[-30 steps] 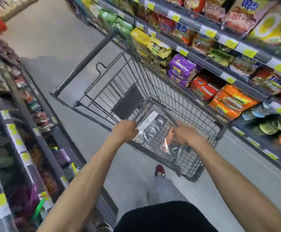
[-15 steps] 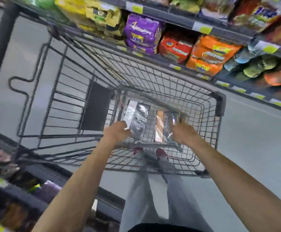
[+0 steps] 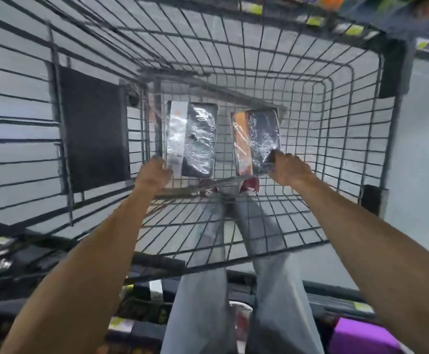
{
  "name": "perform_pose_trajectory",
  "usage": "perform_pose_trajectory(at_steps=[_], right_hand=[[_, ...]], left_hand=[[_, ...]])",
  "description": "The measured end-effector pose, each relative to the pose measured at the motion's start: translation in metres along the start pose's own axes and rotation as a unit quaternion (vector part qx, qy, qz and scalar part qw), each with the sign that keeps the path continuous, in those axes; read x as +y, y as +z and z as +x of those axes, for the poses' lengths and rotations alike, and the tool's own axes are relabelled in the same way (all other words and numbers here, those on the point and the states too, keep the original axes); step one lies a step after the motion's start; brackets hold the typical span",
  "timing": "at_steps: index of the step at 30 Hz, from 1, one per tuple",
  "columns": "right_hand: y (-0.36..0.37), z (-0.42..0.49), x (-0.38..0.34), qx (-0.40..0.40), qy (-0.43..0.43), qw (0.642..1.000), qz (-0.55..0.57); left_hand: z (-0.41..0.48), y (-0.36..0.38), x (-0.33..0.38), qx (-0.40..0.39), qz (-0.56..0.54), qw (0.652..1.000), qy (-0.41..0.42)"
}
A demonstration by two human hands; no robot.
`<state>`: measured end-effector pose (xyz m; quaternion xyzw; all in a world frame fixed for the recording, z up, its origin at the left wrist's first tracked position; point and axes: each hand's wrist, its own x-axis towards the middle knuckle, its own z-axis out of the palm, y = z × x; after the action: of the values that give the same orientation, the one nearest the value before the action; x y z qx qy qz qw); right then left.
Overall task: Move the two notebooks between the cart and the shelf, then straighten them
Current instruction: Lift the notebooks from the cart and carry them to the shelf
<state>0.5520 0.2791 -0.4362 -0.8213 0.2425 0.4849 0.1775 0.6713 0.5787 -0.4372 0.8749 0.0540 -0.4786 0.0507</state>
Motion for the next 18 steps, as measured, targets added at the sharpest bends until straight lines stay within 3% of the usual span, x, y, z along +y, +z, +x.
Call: perform_pose_trajectory(at_steps=[9, 18], right_hand=[[0.023, 0.026, -0.007, 0.038, 0.14, 0.96, 0.239], [0.039, 0.039, 0.0, 0.086, 0.168, 0.956, 0.225]], left_hand=[[0.061, 0.039, -0.022, -0.002, -0.119, 0.992, -0.051], [0.052, 0.035, 0.002, 0.015, -0.159, 0.983, -0.09]])
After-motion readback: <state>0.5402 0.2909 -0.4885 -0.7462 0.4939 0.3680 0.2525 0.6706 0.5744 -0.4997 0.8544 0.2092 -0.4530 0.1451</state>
